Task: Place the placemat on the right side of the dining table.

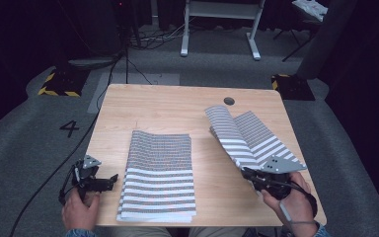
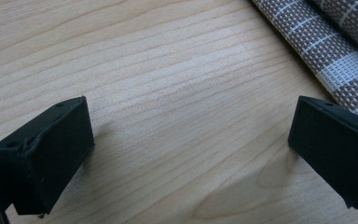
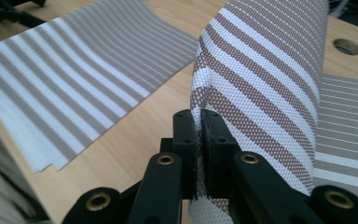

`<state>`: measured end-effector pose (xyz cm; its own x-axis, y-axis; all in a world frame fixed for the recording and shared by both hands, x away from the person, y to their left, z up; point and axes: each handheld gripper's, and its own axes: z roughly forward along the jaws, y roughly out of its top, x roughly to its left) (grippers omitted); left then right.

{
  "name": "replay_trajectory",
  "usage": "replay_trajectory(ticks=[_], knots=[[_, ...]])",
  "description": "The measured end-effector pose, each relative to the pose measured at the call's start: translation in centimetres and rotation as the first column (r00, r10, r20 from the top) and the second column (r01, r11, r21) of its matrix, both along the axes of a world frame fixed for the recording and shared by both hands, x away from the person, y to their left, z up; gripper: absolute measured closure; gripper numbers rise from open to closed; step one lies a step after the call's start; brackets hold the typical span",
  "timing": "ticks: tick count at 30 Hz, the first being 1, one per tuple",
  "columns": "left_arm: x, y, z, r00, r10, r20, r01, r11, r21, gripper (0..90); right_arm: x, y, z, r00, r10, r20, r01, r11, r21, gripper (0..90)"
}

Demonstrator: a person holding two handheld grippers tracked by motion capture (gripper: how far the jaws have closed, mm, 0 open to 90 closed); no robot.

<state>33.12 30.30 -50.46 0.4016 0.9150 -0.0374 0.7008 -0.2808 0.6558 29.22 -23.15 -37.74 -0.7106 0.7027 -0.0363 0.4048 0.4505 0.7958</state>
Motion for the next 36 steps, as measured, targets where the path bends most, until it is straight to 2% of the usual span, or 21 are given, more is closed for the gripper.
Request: replay_trajectory(ticks=[2, 7, 13, 19, 23, 27, 28, 29, 31, 33, 34, 35, 36], knots=[[0.0, 0.0, 0.0, 1.0000, -0.001, 0.000, 0.001, 1.0000, 0.000, 0.1, -0.7, 1.1, -0.2, 0.9990, 0.044, -0.004, -0.044, 0.9990, 0.000, 85.9], [0.0, 0.0, 0.0, 1.0000, 0.000, 0.000, 0.000, 1.0000, 0.000, 0.1, -1.5, 2.1, -0.4, 0.9970, 0.077, -0.007, -0.077, 0.9969, 0.012, 85.9], [0.0, 0.0, 0.0, 1.0000, -0.001, 0.000, 0.001, 1.0000, 0.001, 0.1, -2.9, 3.6, -1.0, 0.9882, 0.149, -0.033, -0.148, 0.9883, 0.036, 85.8], [0.0, 0.0, 0.0, 1.0000, -0.001, 0.000, 0.001, 1.0000, 0.000, 0.1, -3.3, 4.8, -1.9, 0.9795, 0.192, -0.061, -0.190, 0.9812, 0.032, 85.5], [0.0, 0.0, 0.0, 1.0000, -0.001, 0.000, 0.001, 1.0000, 0.000, 0.1, -3.1, 5.5, -3.1, 0.9745, 0.201, -0.100, -0.199, 0.9795, 0.030, 85.7], [0.0, 0.0, 0.0, 1.0000, -0.001, 0.000, 0.001, 1.0000, 0.000, 0.1, -3.0, 5.8, -3.7, 0.9712, 0.207, -0.119, -0.204, 0.9784, 0.030, 85.0], [0.0, 0.0, 0.0, 1.0000, -0.002, -0.002, 0.002, 1.0000, 0.000, 0.1, -2.8, 6.0, -4.1, 0.9680, 0.214, -0.131, -0.211, 0.9768, 0.036, 74.4], [0.0, 0.0, 0.0, 1.0000, -0.003, -0.002, 0.003, 1.0000, 0.000, 0.1, -2.8, 6.0, -4.1, 0.9680, 0.214, -0.131, -0.211, 0.9768, 0.036, 74.4], [0.0, 0.0, 0.0, 1.0000, -0.001, 0.000, 0.001, 1.0000, 0.000, 0.1, -2.8, 6.1, -4.3, 0.9657, 0.222, -0.136, -0.211, 0.9734, 0.090, 62.3], [0.0, 0.0, 0.0, 1.0000, -0.002, -0.002, 0.002, 1.0000, 0.000, 0.1, -2.9, 6.1, -4.1, 0.9699, 0.210, -0.123, -0.198, 0.9744, 0.107, 55.2], [0.0, 0.0, 0.0, 1.0000, -0.002, -0.002, 0.002, 1.0000, -0.001, 0.1, -2.8, 5.8, -3.7, 0.9751, 0.196, -0.104, -0.183, 0.9755, 0.122, 50.0], [0.0, 0.0, 0.0, 1.0000, -0.001, 0.000, 0.001, 1.0000, 0.000, 0.1, -2.6, 5.5, -3.6, 0.9792, 0.180, -0.094, -0.167, 0.9778, 0.126, 48.5], [0.0, 0.0, 0.0, 1.0000, 0.000, 0.000, 0.000, 1.0000, 0.000, 0.1, -2.6, 5.5, -3.6, 0.9792, 0.180, -0.094, -0.167, 0.9778, 0.126, 48.5]])
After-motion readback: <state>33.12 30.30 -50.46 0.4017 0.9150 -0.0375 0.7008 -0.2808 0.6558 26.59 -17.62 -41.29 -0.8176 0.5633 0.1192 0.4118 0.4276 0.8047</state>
